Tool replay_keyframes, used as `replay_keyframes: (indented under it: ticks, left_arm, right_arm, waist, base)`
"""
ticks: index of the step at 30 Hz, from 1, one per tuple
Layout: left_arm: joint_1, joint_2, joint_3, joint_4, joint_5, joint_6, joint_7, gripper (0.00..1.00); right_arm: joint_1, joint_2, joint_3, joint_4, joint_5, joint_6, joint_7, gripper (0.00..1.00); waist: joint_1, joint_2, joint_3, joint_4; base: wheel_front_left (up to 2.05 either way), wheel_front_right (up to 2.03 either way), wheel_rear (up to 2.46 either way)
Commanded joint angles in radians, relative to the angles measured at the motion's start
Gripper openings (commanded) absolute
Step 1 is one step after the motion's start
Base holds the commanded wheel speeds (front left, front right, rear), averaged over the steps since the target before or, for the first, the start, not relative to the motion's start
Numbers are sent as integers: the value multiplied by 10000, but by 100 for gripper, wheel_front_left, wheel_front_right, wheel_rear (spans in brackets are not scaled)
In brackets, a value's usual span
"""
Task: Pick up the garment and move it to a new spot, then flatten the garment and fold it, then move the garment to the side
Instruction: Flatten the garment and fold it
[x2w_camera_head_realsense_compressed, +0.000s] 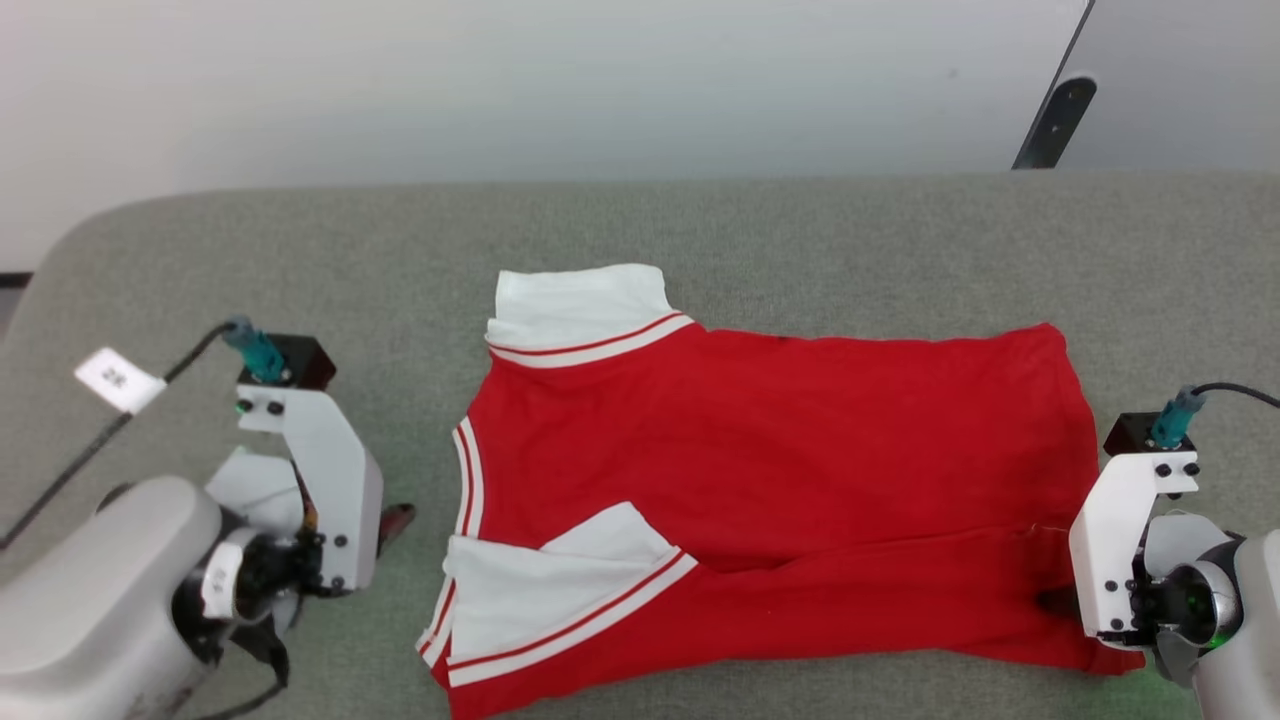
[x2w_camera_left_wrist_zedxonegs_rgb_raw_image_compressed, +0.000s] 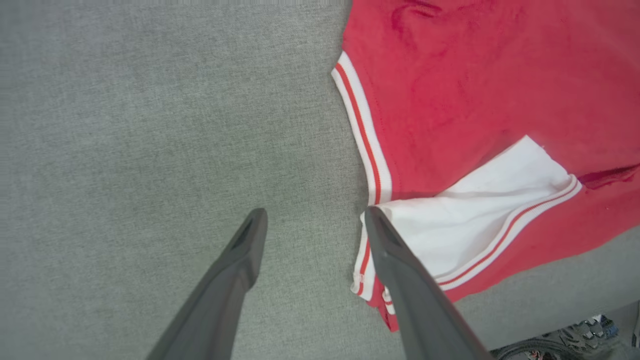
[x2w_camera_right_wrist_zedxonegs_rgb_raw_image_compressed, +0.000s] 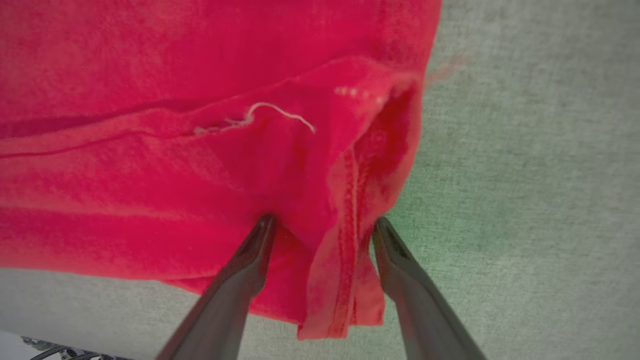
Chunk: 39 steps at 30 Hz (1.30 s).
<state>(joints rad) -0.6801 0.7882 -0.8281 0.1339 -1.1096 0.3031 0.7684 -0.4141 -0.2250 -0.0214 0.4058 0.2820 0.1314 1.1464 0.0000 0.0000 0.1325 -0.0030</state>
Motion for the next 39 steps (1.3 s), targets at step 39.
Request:
replay_keyframes:
  ticks: [39]
  left_arm:
    - [3389, -817, 1230, -951, 1893, -820, -9100, 100]
  right_arm:
    - [3279, -407, 2577, -2824, 1504, -18, -11451, 100]
  waist:
    - [0, 0, -2278, -193]
  base:
    - [0, 0, 0]
